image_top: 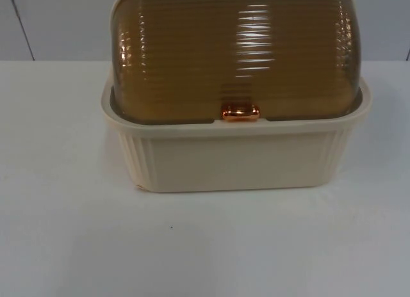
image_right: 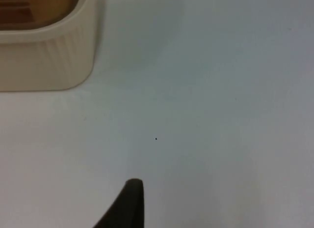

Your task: Open the box lid with the left hand, place the block into the box with the right hand, then close the box lid with the left hand.

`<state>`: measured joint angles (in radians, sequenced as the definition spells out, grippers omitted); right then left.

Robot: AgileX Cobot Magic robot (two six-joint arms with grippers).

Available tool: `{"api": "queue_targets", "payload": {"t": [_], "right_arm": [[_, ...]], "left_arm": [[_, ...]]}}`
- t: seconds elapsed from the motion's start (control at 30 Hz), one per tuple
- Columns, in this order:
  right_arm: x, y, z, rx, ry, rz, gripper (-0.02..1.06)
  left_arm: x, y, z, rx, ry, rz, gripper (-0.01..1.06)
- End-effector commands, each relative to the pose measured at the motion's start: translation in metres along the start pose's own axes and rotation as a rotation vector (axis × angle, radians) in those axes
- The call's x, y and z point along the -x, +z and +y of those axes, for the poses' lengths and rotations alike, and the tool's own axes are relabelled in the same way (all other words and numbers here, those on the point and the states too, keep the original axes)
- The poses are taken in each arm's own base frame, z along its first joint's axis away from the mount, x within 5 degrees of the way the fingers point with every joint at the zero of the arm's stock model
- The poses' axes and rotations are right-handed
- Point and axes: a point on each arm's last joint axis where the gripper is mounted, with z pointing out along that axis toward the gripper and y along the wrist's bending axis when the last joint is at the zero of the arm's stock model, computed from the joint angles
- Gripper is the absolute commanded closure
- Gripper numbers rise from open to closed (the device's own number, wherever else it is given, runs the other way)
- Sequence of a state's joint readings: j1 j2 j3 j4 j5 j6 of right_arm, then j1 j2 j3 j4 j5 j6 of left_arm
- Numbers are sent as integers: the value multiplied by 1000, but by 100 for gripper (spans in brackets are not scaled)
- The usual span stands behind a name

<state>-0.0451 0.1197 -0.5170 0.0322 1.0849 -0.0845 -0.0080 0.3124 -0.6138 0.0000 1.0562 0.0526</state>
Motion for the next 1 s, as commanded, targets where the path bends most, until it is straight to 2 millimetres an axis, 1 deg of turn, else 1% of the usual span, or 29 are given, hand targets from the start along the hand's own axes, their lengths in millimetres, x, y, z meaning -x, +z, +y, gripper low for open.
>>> {"api": "queue_targets", "payload": {"t": [0.0,0.13,0.2,0.63,0.77,0.97], "right_arm": [[0,-1,0,-4,0,-12,0],[0,-1,0,-4,0,-12,0],[0,-1,0,-4,0,-12,0],[0,-1,0,-4,0,-12,0],[0,-1,0,-4,0,-12,0],[0,-1,0,-4,0,-12,0]], "left_arm": [[-5,6,-3,-28,-21,8,1],[-17,20,-4,-39,-26,70,1],[-19,21,-4,-39,-26,77,1],[-21,22,-3,-24,-8,100,1],[-27,25,-4,-33,-13,136,1],[-31,17,-4,-29,-12,74,1]]}}
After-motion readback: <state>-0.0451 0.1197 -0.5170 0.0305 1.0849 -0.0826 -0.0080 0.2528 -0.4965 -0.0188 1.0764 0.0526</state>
